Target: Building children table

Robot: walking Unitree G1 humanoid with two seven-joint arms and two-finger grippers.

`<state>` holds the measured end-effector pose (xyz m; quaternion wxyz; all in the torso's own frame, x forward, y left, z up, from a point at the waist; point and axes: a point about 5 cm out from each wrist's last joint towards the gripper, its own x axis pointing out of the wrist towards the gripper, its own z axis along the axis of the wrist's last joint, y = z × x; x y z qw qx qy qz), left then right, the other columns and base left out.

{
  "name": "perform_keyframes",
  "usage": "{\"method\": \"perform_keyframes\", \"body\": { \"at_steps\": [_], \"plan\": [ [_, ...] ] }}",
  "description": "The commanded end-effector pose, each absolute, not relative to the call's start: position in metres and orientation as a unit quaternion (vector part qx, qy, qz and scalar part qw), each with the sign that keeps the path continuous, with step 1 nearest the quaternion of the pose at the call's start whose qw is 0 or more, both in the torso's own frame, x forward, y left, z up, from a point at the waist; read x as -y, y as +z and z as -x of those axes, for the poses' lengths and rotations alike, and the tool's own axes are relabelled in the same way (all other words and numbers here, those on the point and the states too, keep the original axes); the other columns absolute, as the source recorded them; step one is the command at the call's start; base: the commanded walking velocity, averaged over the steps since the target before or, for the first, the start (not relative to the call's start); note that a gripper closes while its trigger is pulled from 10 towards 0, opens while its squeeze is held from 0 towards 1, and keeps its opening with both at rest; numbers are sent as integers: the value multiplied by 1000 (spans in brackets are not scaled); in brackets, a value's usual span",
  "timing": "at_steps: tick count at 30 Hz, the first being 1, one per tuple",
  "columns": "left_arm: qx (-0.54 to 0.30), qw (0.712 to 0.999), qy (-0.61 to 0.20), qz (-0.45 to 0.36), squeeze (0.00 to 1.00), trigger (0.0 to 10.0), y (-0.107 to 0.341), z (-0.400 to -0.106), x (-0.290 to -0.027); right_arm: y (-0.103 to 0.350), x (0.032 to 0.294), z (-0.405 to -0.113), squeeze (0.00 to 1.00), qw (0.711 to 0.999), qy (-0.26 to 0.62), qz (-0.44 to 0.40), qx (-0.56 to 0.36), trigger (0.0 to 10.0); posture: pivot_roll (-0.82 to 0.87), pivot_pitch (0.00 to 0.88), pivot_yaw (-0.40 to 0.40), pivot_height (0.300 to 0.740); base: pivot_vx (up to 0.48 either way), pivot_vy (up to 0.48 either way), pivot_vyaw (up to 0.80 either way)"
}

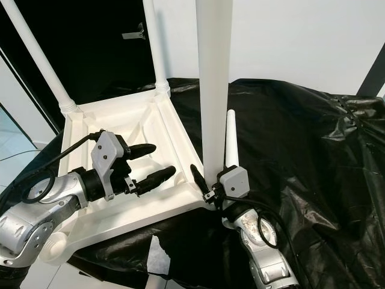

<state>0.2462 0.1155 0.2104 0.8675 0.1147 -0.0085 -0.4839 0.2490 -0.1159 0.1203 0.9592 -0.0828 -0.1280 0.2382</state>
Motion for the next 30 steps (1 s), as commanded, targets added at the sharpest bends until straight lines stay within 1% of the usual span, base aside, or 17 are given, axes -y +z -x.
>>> {"method": "perform_keyframes", "body": {
  "at_steps": [1,2,4,7,13,23,26,30],
  "plan": [
    [8,847,-517,-126,0,10000,214,-242,-115,82,127,-245,0,973,223,59,1,10000,32,0,64,740,0,0,0],
    [8,847,-517,-126,0,10000,214,-242,-115,82,127,-245,0,973,223,59,1,10000,32,0,64,740,0,0,0],
    [7,848,-515,-126,0,10000,213,-243,-116,84,129,-250,0,976,217,31,-17,10000,32,0,63,740,0,0,0],
    [8,848,-515,-125,0,10000,213,-243,-116,86,130,-253,0,975,219,26,-31,10000,31,0,61,740,0,0,0],
    [9,849,-513,-125,0,10000,213,-243,-116,90,130,-257,0,969,237,36,-50,10000,31,0,56,740,0,0,0],
    [10,850,-512,-125,0,10000,213,-243,-116,89,127,-254,0,964,254,19,-78,10000,33,0,52,740,0,0,0],
    [11,850,-512,-125,0,10000,214,-243,-115,90,127,-254,0,956,274,22,-105,10000,32,0,53,740,0,0,0],
    [12,850,-513,-124,0,10000,215,-243,-114,90,127,-253,0,952,283,20,-117,10000,31,0,53,740,0,0,0]
  ]
}}
